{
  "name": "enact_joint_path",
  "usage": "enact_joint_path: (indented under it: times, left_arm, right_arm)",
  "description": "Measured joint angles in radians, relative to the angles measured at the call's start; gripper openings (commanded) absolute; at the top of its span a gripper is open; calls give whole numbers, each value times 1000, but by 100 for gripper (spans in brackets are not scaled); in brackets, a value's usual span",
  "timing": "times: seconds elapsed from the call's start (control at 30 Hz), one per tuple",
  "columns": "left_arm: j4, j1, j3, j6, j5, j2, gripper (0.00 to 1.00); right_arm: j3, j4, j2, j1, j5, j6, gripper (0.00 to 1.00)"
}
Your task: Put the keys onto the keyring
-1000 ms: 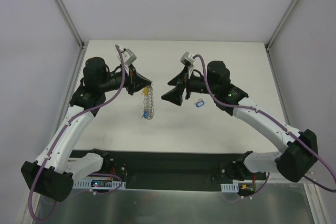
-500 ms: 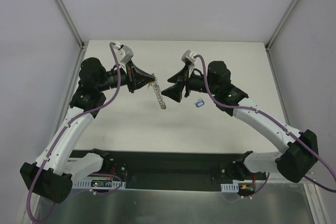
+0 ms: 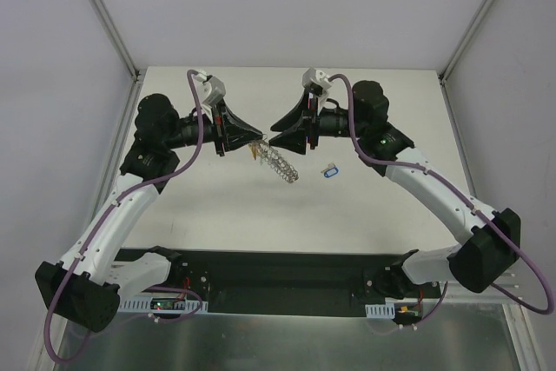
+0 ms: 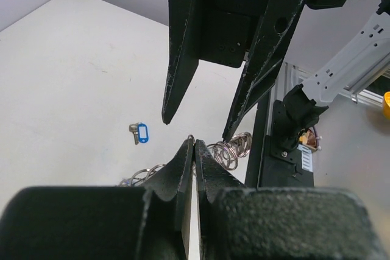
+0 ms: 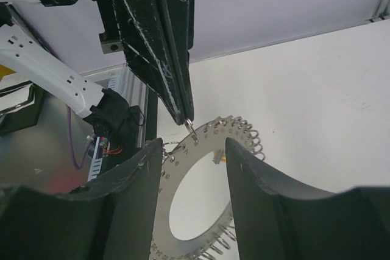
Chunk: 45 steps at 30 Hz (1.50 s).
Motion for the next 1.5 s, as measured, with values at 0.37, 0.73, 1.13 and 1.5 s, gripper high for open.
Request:
enact_joint_path:
  times: [0.37, 0.73, 1.13, 1.5]
  left_arm:
    - [12, -21, 4, -3, 5, 10, 0]
    - [40, -32, 10, -22, 14, 21, 0]
    - [-151, -33, 37, 165, -85, -10, 50]
    - [-322, -33, 40, 353, -101, -8, 72]
  right_arm:
    - [39, 0, 69, -2, -91, 2, 34]
    - [69, 2, 89, -3, -162, 10, 1]
    - [146, -285, 89, -11, -129, -143, 1]
    - [546, -982, 140, 109, 267, -541, 1]
